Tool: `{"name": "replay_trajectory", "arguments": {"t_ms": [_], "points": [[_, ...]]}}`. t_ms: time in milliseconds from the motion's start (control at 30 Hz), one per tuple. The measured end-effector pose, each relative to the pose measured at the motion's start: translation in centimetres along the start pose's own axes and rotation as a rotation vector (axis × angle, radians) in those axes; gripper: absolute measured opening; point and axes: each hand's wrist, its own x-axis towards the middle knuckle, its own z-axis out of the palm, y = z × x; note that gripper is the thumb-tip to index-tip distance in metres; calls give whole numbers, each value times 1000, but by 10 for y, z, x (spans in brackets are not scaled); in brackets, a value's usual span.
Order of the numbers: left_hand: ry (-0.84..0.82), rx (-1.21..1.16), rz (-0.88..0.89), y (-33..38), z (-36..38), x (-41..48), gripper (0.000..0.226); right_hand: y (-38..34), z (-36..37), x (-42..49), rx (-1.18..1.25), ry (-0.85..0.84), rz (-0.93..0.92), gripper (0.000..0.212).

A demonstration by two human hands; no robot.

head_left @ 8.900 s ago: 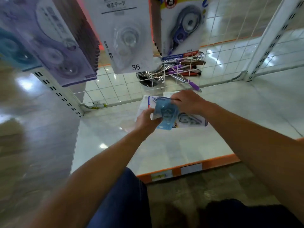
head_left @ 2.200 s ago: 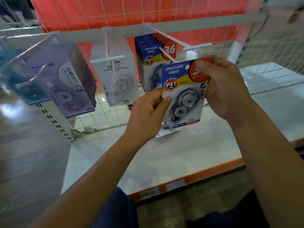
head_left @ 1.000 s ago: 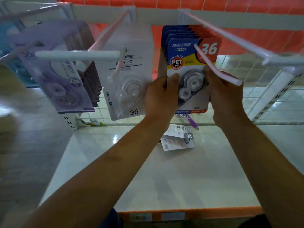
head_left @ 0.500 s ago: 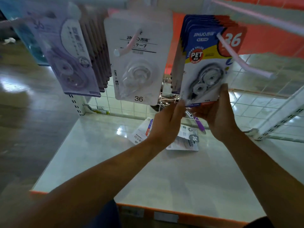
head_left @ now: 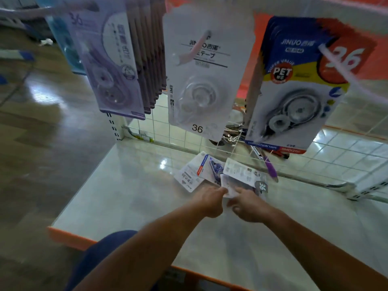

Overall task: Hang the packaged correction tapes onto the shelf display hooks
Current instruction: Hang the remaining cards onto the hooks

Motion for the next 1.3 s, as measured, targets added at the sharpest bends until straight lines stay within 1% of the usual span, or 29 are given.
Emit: {"name": "replay_trajectory", "arguments": {"t_ms": [100,200,267,333,400,467,500,533,567,633,733,767,800,833,867,900,933,967,1033,1067,1100,1167,1233,1300], "points": [[-34,-52,-26,3,-5,6,47,-3,13,3,-145,-95,13,49],[-61,-196,-71,7,-7,8,48,-4,13,4,-244,-111,10,58],[-77,-313,-87,10,-6,7,49,-2,15,5,-243,-119,17,61],[-80,-370,-102,10,-5,7,48,0,18,7,-248,-120,21,64],[-28,-384,-147,7,-1,8,44,0,17,5,-279,-116,10,66],[14,-499,-206,2,4,7,44,-6,7,2,-274,-105,10,67],[13,-583,-246,0,6,5,47,-10,-2,0,-258,-79,11,65],[21,-647,-292,-3,8,4,48,-14,-13,-2,-228,-19,-1,58],[37,-702,-333,-6,10,2,49,-17,-24,-4,-164,72,-31,46],[55,-767,-396,-11,17,-1,51,-24,-49,-11,55,260,-60,21],[63,-894,-393,-13,24,-12,56,-22,-81,-22,404,600,31,13],[50,-990,-356,-11,24,-18,51,-21,-89,-26,562,677,72,11],[23,-1105,-314,-8,22,-26,39,-20,-95,-30,768,716,105,9],[-21,-1223,-285,-6,20,-34,27,-20,-99,-32,990,721,134,8],[-65,-1341,-264,-4,18,-40,22,-21,-102,-34,1169,715,172,14],[-99,-1455,-238,-3,17,-45,24,-21,-102,-35,1273,710,207,17],[-105,-1555,-217,-2,16,-47,28,-21,-103,-34,1318,711,244,18],[-72,-1644,-205,-1,14,-48,30,-21,-103,-35,1345,712,280,18],[60,-1788,-215,-1,8,-48,30,-18,-106,-36,1417,671,303,31],[124,-1835,-221,-3,4,-48,28,-15,-107,-37,1434,620,307,38],[173,-1866,-220,-4,-1,-49,28,-13,-107,-39,1396,568,315,40],[234,-1856,-200,-8,-7,-51,32,-9,-103,-41,1108,510,328,38],[255,-1801,-169,-10,-12,-56,32,-10,-98,-42,835,503,304,33],[266,-1758,-158,-11,-14,-60,28,-13,-96,-44,780,493,287,30]]}}
